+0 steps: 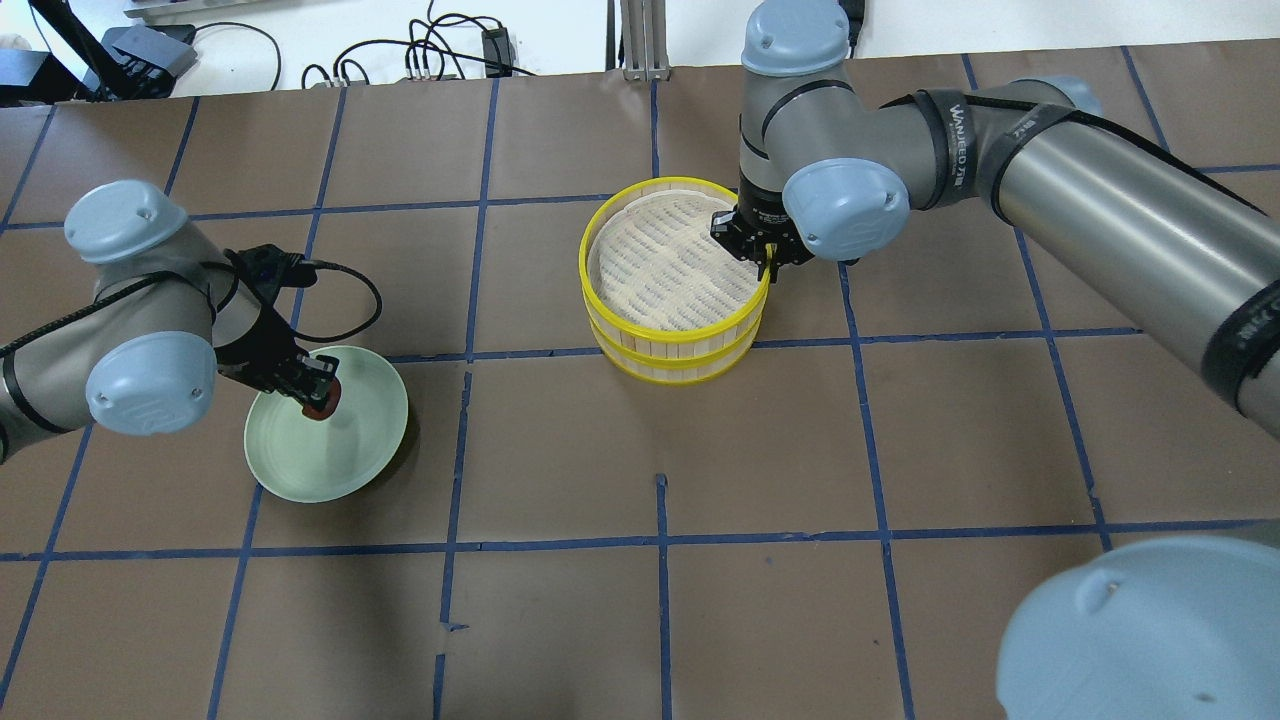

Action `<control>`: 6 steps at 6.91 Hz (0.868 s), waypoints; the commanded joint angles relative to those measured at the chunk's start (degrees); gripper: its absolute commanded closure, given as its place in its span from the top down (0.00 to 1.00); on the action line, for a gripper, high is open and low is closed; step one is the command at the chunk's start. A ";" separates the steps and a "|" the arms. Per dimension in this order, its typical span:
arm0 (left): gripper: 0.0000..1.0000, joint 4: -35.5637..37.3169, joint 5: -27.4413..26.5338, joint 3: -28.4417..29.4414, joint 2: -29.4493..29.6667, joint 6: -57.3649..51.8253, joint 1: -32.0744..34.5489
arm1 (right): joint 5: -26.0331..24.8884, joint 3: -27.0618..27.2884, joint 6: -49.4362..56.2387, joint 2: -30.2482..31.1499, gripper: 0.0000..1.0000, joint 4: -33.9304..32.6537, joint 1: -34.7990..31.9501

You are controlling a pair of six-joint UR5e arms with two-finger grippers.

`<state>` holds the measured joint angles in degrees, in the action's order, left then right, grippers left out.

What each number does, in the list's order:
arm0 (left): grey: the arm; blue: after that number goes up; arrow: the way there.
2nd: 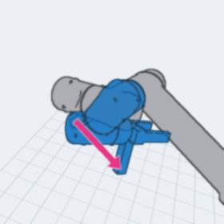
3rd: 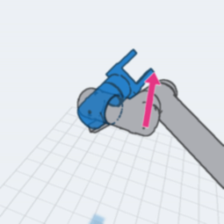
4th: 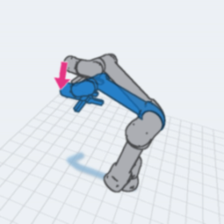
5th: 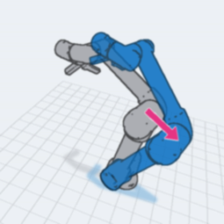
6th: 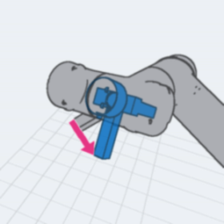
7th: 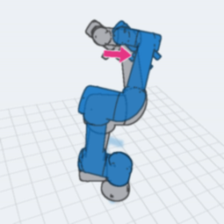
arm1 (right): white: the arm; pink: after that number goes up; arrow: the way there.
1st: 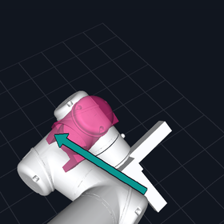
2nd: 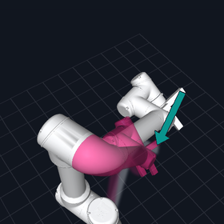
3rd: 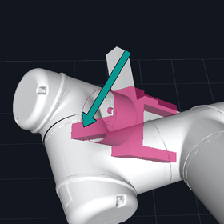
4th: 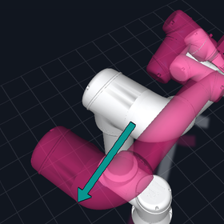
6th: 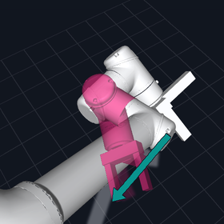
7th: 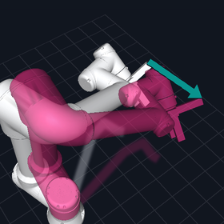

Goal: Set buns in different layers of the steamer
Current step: 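Carry the brown bun over the top tier with the left gripper while the right withdraws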

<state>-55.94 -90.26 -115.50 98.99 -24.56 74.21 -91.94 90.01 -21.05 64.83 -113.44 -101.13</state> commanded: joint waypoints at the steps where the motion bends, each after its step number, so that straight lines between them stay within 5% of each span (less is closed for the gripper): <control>1: 0.02 0.04 0.43 5.00 -1.43 12.34 8.98 | 0.01 -0.19 0.22 0.12 1.00 0.75 0.15; 3: 0.02 0.74 5.75 11.15 -0.21 33.15 21.71 | 2.64 -2.03 12.35 5.01 1.00 2.77 7.75; 4: 0.02 1.01 8.23 14.22 0.50 44.48 26.21 | 3.95 -2.90 13.66 10.35 1.00 13.05 11.36; 6: 0.02 7.90 9.13 15.92 5.83 54.13 31.85 | 4.75 -8.33 17.01 16.11 1.00 22.60 13.94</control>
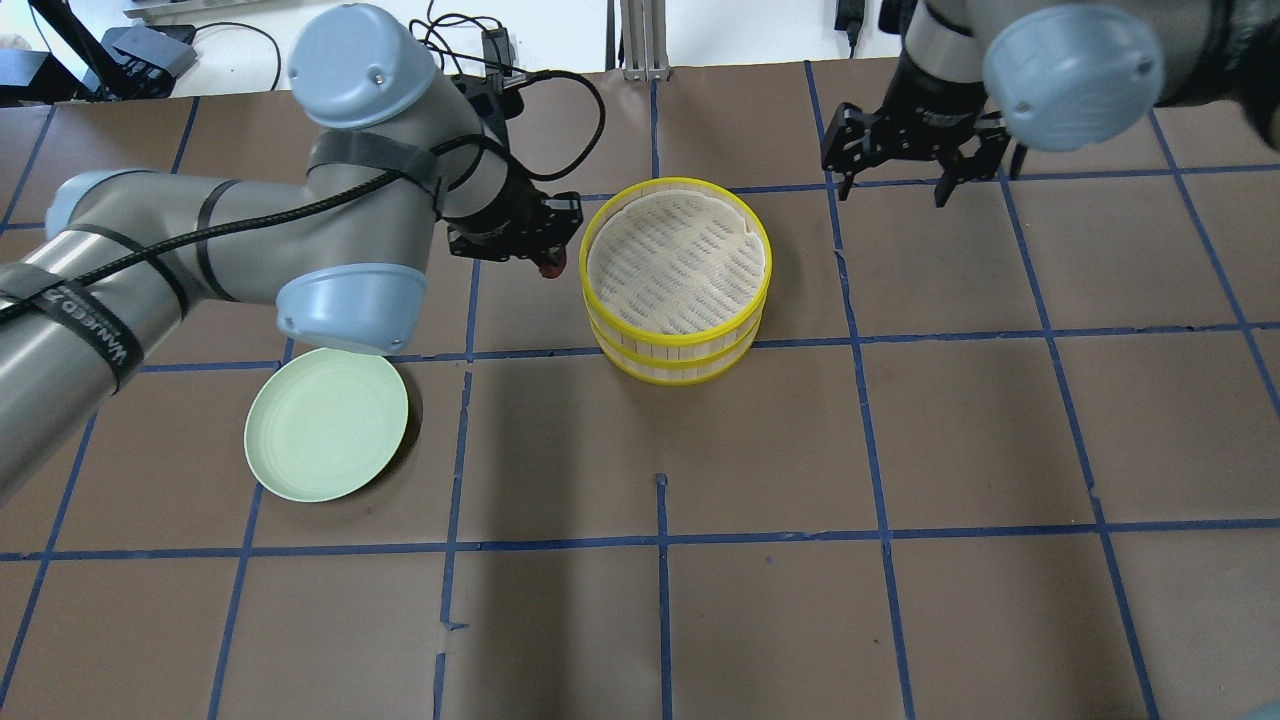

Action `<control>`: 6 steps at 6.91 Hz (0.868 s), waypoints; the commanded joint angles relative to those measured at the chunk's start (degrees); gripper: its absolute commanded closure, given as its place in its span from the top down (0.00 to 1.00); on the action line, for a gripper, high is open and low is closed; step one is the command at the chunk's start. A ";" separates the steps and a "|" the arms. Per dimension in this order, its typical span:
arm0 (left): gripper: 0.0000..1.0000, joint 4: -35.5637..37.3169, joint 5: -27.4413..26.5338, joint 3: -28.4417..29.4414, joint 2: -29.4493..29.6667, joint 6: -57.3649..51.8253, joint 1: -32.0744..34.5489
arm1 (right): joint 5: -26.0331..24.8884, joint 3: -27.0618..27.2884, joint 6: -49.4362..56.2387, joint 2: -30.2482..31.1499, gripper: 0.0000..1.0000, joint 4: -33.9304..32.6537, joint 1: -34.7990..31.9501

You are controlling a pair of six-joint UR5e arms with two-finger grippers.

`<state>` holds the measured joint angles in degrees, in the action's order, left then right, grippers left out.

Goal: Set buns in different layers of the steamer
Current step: 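Carry the brown bun over the top tier with the left gripper while the right withdraws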

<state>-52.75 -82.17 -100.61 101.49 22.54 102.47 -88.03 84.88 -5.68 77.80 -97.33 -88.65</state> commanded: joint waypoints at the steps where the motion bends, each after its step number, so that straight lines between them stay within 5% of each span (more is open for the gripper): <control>1: 0.15 8.42 1.13 1.03 5.97 10.99 5.35 | 0.32 -5.75 1.55 3.41 1.00 10.11 0.94; 2: 0.99 8.63 0.53 1.03 6.95 11.03 5.46 | 0.23 -6.56 1.64 3.85 1.00 12.49 0.67; 4: 1.00 8.81 -1.05 1.11 6.35 7.45 5.46 | 0.76 -6.48 1.64 4.03 1.00 11.90 -1.44; 6: 1.00 8.11 -13.06 1.11 4.77 -5.52 5.46 | 0.76 -5.69 0.50 4.29 1.00 11.99 -0.83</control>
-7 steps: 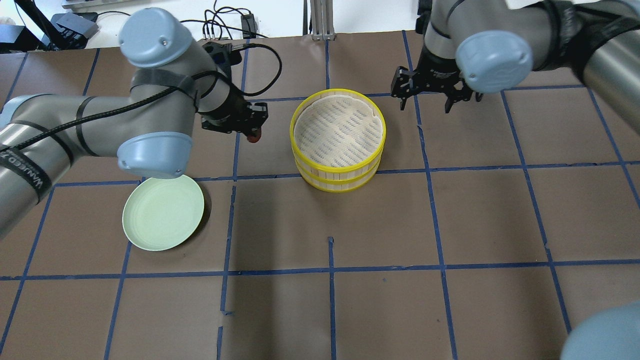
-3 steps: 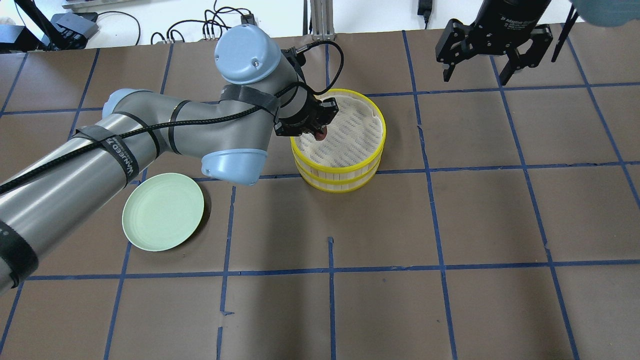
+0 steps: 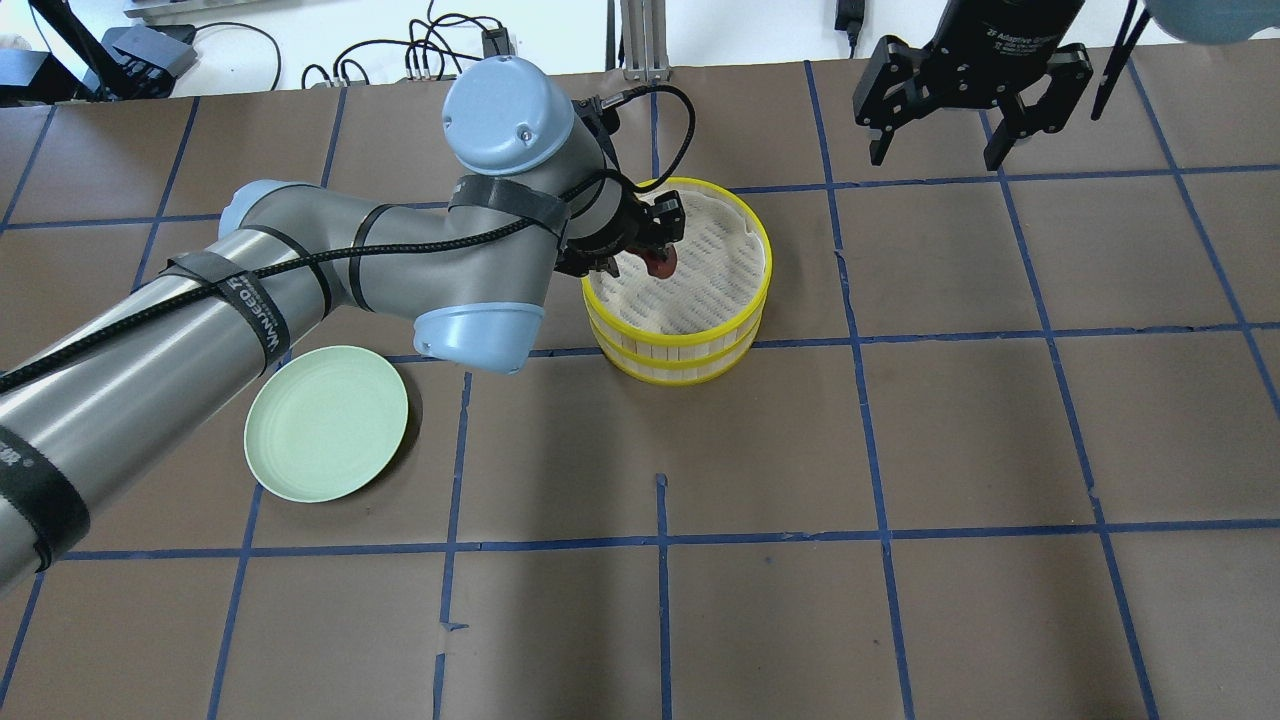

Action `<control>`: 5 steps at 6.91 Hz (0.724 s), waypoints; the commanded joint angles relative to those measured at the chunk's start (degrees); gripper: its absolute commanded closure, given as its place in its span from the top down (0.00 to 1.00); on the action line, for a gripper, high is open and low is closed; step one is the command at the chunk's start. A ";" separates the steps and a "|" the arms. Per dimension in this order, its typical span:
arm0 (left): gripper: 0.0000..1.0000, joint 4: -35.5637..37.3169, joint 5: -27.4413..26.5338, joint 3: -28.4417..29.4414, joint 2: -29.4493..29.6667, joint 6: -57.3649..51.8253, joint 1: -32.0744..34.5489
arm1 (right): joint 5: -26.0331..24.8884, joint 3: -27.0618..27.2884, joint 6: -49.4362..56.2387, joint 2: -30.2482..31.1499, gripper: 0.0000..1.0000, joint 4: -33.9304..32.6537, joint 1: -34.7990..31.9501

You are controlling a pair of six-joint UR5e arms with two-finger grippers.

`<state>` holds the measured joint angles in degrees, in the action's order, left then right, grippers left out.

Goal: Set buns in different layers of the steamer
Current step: 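Release the brown bun into the top tier and raise the left gripper away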

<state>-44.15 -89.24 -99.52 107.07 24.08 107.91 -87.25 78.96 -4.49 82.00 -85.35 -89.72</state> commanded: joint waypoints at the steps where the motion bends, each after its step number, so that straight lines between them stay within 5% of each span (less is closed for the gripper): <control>1: 1.00 -2.07 -6.30 0.29 -1.34 -12.33 -0.24 | -0.12 0.31 -0.43 0.44 1.00 0.44 0.08; 5: 1.00 -33.13 -6.21 3.35 -16.76 -37.57 -18.31 | -2.38 1.55 0.36 0.79 1.00 -0.34 0.17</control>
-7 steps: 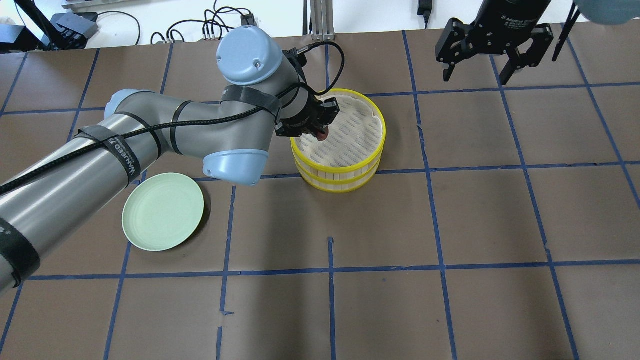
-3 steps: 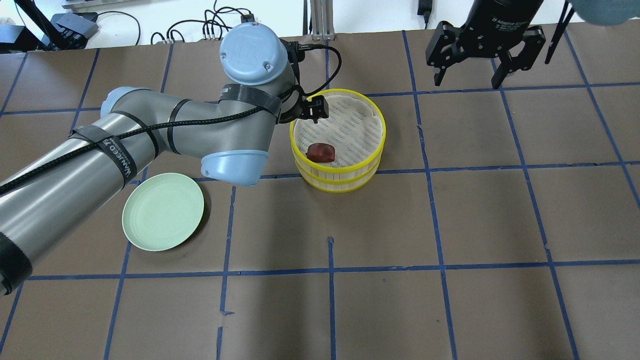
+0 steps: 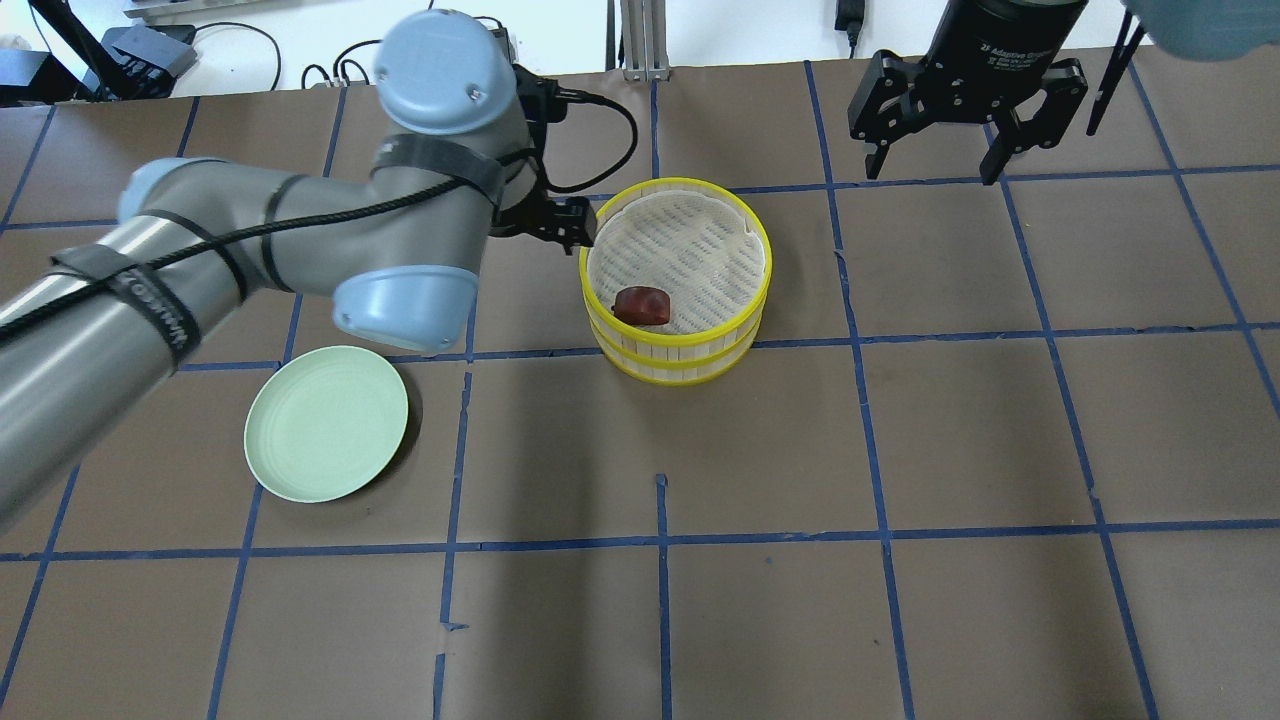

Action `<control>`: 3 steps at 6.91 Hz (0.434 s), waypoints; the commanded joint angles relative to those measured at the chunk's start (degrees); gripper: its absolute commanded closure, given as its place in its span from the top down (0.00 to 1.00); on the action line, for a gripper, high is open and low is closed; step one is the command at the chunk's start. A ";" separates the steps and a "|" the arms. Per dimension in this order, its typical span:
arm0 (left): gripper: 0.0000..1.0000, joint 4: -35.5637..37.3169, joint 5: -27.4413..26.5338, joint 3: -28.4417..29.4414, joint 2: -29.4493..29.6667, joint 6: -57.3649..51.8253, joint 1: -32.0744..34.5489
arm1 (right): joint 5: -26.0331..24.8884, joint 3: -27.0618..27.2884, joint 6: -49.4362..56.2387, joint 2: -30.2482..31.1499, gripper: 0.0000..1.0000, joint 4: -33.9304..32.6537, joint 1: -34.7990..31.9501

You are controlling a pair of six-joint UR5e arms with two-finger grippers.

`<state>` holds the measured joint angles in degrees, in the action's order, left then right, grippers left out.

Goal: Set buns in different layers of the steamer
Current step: 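Release the brown bun into the top tier and raise the left gripper away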

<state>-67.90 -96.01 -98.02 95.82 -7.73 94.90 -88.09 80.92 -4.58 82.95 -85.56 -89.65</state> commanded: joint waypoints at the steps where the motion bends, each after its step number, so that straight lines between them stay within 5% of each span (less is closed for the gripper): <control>1: 1.00 -17.36 0.56 5.09 -8.25 -6.24 -7.52 | -1.65 -1.46 0.27 -0.07 1.00 -0.04 0.00; 3: 1.00 -32.30 0.65 11.60 -9.15 -5.54 -8.15 | -1.30 -2.17 0.19 0.19 1.00 0.04 -0.09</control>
<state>-91.03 -95.45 -90.07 87.73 -13.38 87.49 -89.46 79.03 -4.33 82.95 -85.59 -89.66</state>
